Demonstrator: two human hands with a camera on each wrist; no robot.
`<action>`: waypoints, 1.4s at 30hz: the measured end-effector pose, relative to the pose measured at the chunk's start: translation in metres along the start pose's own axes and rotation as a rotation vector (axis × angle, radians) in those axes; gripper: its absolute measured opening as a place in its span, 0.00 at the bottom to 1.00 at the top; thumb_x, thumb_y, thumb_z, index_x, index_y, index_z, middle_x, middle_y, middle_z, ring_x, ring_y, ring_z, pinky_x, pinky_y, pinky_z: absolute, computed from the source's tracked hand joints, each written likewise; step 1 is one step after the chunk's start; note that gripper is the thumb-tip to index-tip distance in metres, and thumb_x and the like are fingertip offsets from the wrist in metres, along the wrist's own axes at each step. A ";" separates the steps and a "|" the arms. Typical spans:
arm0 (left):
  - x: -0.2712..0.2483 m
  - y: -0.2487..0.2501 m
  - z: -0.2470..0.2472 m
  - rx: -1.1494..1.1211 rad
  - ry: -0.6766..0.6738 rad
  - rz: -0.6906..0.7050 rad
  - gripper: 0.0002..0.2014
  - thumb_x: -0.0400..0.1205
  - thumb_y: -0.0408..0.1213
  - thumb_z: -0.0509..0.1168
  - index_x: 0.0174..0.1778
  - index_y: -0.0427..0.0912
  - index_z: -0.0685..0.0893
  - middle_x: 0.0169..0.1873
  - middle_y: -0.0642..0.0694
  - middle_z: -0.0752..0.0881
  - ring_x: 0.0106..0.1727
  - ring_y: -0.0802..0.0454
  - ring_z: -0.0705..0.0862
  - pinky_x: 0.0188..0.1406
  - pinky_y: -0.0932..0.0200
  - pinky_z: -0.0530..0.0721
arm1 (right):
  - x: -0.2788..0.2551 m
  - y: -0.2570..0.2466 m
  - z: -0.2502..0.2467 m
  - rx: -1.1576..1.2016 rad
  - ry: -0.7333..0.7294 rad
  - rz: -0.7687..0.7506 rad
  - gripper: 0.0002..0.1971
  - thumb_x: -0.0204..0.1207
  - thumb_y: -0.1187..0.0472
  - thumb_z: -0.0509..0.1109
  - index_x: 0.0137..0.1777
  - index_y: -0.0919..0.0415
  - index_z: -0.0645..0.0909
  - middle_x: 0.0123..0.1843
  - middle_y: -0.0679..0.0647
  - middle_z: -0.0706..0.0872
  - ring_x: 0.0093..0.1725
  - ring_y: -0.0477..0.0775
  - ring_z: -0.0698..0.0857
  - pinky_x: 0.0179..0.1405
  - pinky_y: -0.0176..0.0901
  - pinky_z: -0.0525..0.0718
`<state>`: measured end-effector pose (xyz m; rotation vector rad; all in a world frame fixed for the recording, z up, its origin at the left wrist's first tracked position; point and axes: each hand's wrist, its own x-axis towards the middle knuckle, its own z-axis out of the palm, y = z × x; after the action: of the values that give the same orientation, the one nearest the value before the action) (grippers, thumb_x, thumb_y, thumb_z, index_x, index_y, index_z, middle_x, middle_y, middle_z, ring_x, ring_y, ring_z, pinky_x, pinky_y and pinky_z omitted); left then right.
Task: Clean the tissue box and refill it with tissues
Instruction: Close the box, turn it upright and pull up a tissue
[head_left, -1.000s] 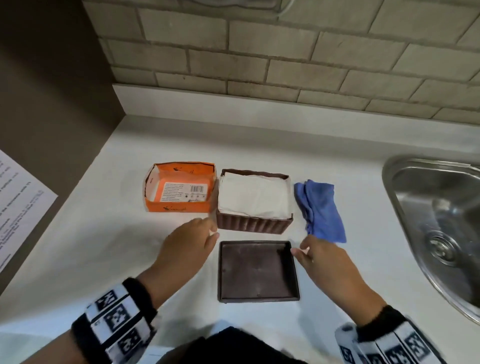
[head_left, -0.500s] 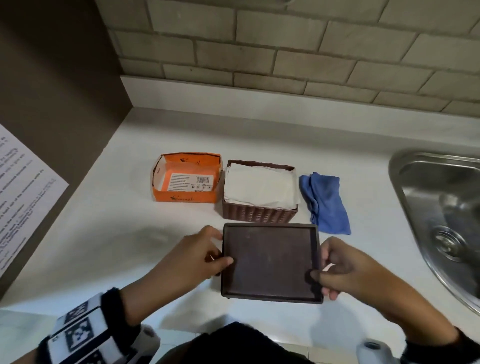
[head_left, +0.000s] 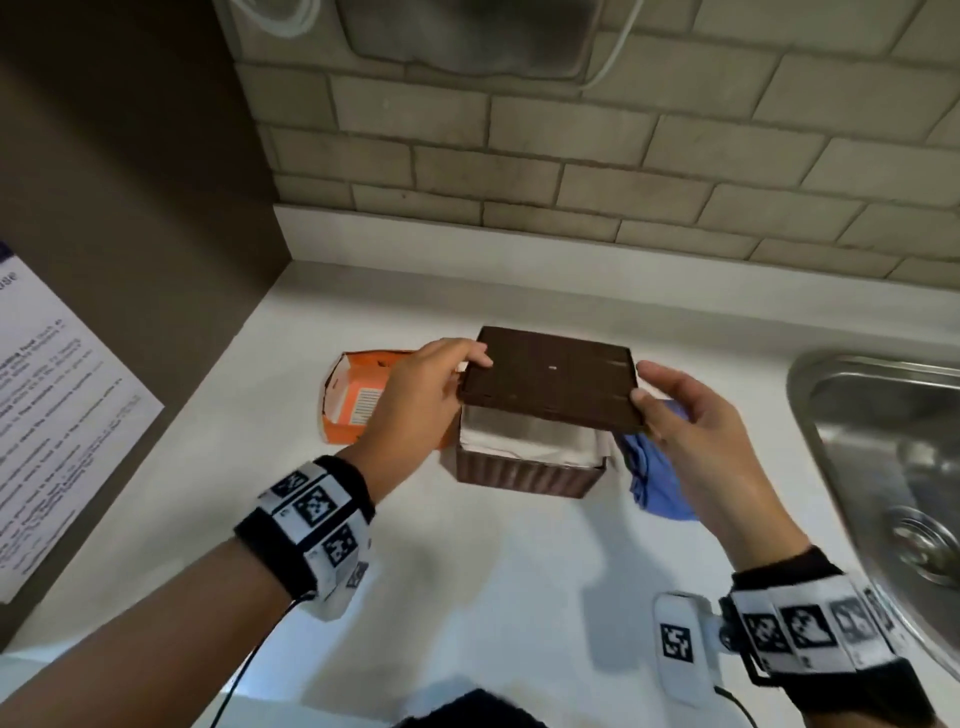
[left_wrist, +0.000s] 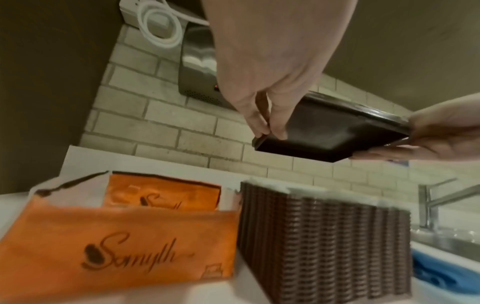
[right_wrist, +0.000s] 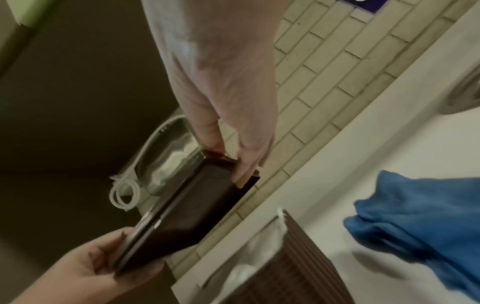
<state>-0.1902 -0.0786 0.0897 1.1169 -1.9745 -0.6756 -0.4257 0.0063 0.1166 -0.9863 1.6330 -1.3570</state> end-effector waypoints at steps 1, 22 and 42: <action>0.002 -0.008 0.006 0.017 -0.025 0.011 0.23 0.69 0.11 0.66 0.54 0.39 0.87 0.59 0.46 0.86 0.62 0.49 0.85 0.63 0.64 0.81 | 0.006 0.010 0.000 -0.043 0.008 0.018 0.18 0.78 0.65 0.69 0.69 0.61 0.79 0.60 0.55 0.86 0.52 0.41 0.87 0.50 0.31 0.86; -0.018 -0.033 0.028 0.165 0.041 -0.035 0.11 0.78 0.26 0.69 0.55 0.34 0.90 0.54 0.38 0.90 0.52 0.46 0.90 0.52 0.65 0.82 | 0.028 0.034 0.022 -0.876 -0.135 -0.064 0.21 0.84 0.60 0.59 0.76 0.51 0.70 0.47 0.62 0.87 0.38 0.56 0.82 0.35 0.42 0.77; 0.003 -0.028 0.016 0.082 -0.251 -0.446 0.22 0.81 0.41 0.70 0.71 0.41 0.77 0.56 0.48 0.86 0.54 0.49 0.87 0.50 0.59 0.79 | 0.065 0.030 0.008 -0.335 -0.238 0.458 0.22 0.81 0.40 0.57 0.61 0.57 0.79 0.46 0.64 0.86 0.46 0.63 0.88 0.55 0.61 0.88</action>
<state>-0.1904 -0.0936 0.0609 1.6135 -1.9853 -1.0151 -0.4469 -0.0525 0.0801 -0.8498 1.7916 -0.6513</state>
